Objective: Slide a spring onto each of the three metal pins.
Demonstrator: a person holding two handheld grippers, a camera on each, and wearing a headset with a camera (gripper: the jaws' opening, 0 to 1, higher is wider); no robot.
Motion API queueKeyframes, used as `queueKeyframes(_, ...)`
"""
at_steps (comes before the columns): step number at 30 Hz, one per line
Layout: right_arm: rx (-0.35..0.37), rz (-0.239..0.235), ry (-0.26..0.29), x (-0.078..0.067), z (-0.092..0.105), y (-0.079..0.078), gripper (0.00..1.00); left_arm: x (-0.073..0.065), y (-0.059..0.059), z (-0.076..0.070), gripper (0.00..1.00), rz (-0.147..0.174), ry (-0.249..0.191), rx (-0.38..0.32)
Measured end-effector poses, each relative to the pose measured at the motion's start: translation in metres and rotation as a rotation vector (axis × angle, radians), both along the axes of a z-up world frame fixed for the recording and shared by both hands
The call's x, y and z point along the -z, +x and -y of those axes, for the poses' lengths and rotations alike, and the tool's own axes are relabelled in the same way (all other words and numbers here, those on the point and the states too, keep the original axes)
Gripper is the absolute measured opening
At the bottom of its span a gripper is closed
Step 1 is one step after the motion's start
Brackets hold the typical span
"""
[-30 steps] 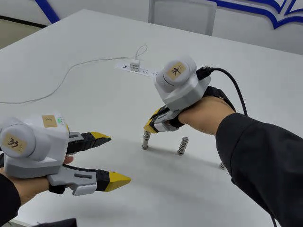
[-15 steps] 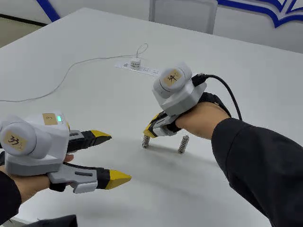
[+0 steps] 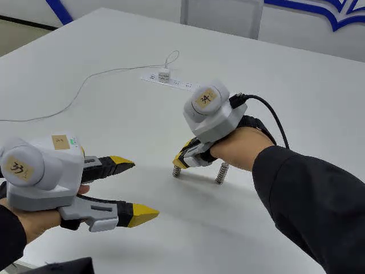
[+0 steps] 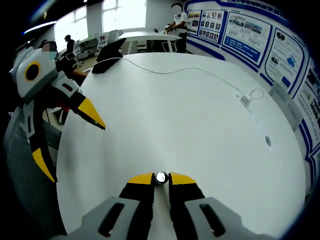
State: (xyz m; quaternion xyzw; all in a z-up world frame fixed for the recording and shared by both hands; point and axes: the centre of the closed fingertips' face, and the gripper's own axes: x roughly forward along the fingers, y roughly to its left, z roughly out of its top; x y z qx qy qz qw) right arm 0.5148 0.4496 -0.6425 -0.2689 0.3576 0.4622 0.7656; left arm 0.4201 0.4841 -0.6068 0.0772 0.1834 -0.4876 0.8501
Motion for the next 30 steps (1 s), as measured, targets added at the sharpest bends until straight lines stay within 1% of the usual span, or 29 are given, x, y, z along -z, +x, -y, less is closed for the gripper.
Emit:
queueKeyframes(7,-0.001,0.017,0.009,-0.004,0.002,-0.002,0.17,0.001,0.0,0.0,0.66,-0.002,0.001,0.001)
queueKeyframes(13,0.0,0.036,0.037,-0.014,0.002,-0.006,0.2,0.0,0.0,0.001,0.66,-0.001,0.002,0.004)
queueKeyframes(17,0.005,0.051,0.054,-0.021,0.005,-0.009,0.22,0.0,0.0,0.001,0.67,-0.001,0.0,0.004)
queueKeyframes(22,0.024,0.054,0.102,-0.032,0.01,-0.016,0.22,0.0,0.0,0.001,0.67,0.0,-0.001,0.005)
queueKeyframes(26,0.027,0.068,0.122,-0.038,0.015,-0.025,0.23,0.0,0.0,0.0,0.67,-0.001,-0.001,0.004)
queueKeyframes(30,0.042,0.069,0.144,-0.041,0.022,-0.032,0.24,0.0,0.0,0.0,0.67,-0.002,-0.002,0.004)
